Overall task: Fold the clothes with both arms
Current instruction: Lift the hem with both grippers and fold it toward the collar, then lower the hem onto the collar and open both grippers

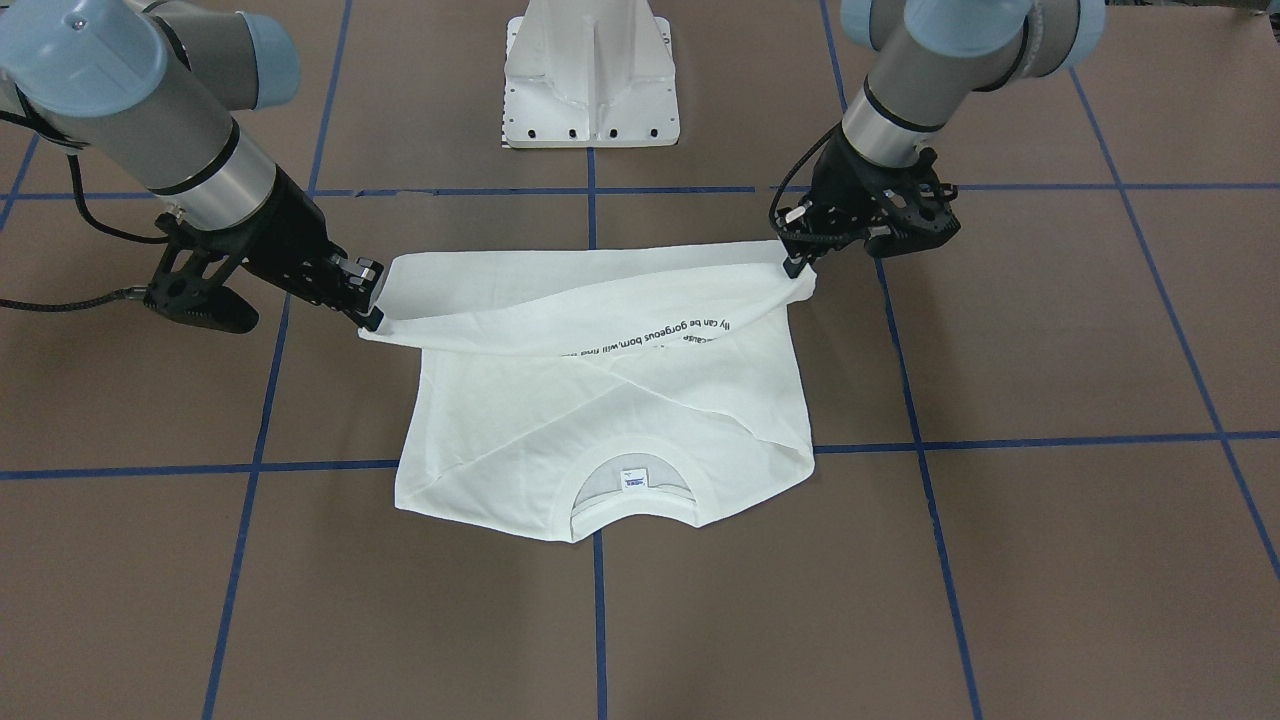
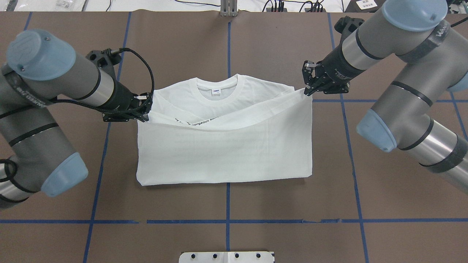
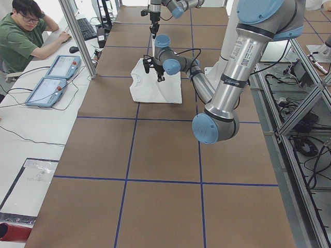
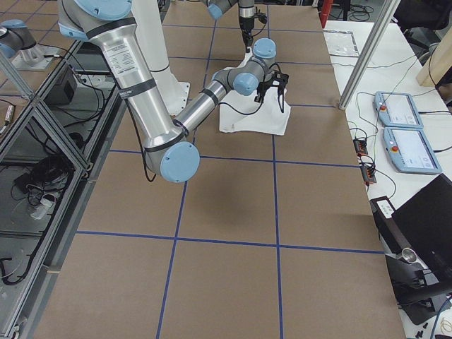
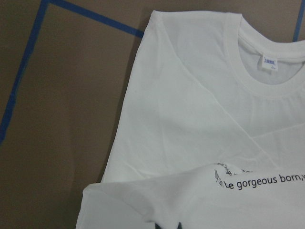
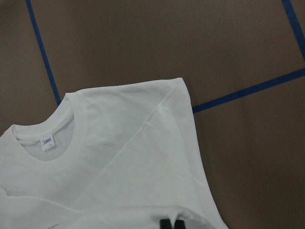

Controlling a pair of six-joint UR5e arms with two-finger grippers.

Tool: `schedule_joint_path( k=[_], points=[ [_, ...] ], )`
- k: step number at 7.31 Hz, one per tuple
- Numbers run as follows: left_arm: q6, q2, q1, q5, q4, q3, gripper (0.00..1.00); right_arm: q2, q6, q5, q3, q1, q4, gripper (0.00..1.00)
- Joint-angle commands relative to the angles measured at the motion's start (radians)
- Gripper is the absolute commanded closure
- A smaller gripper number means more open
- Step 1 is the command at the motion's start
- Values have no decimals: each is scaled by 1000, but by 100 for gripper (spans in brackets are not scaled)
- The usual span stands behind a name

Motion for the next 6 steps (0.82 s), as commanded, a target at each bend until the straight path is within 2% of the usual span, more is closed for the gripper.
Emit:
schedule_joint_path(
  k=[1,3,6],
  points=[
    [32,-29,-61,1,-156,192,100,57,-16,0,-99,18,0,100],
    [34,-34,-71,1,-231,273,100,115,-17,-3,-204,20,3,100],
    [32,-72,-71,3,-238,321,100,123,-16,-5,-260,45,32,100]
  ],
)
